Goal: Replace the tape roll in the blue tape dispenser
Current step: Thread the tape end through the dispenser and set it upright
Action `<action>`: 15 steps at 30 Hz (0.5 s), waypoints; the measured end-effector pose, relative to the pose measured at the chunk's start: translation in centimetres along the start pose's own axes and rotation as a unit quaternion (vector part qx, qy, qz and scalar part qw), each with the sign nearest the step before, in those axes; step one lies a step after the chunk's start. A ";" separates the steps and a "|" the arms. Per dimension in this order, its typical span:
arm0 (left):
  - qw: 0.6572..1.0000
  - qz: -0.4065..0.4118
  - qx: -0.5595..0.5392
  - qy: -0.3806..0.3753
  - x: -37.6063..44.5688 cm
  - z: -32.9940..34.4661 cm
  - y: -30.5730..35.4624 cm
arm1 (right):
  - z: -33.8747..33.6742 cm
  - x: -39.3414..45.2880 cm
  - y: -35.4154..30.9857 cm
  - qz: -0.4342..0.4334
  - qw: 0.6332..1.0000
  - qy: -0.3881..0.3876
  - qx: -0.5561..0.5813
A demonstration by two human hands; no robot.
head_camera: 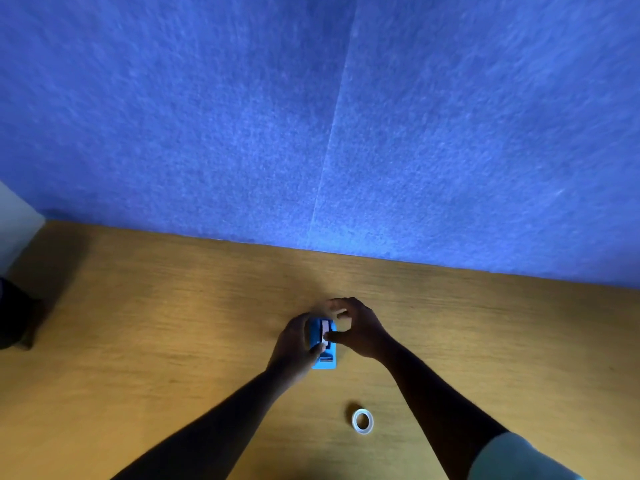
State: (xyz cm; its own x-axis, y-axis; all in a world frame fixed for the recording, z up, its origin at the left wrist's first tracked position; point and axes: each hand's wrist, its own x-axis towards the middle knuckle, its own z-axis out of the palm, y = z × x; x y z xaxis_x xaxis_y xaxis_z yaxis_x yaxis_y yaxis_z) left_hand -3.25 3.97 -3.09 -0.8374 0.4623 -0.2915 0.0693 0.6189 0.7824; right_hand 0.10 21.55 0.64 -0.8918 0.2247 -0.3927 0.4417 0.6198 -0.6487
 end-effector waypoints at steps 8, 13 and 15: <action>0.999 -0.015 -0.048 0.009 -1.6 1.3 0.3 | 0.9 -0.1 1.6 -0.089 0.987 -0.086 -0.106; 0.996 -0.049 -0.073 -0.007 -2.1 2.1 0.4 | 0.7 0.0 1.9 -0.092 0.978 -0.088 -0.165; 0.997 -0.048 -0.063 -0.019 -2.3 2.0 0.3 | 0.7 -0.5 2.2 -0.080 0.980 -0.077 -0.163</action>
State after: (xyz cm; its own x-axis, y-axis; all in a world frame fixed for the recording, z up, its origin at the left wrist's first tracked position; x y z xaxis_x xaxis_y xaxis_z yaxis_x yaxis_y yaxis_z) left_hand -0.17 4.36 -3.27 -0.8151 0.4302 -0.3879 -0.0813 0.5779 0.8120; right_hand 1.56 22.32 -1.07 -0.9109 0.0043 -0.4125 0.2199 0.8511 -0.4767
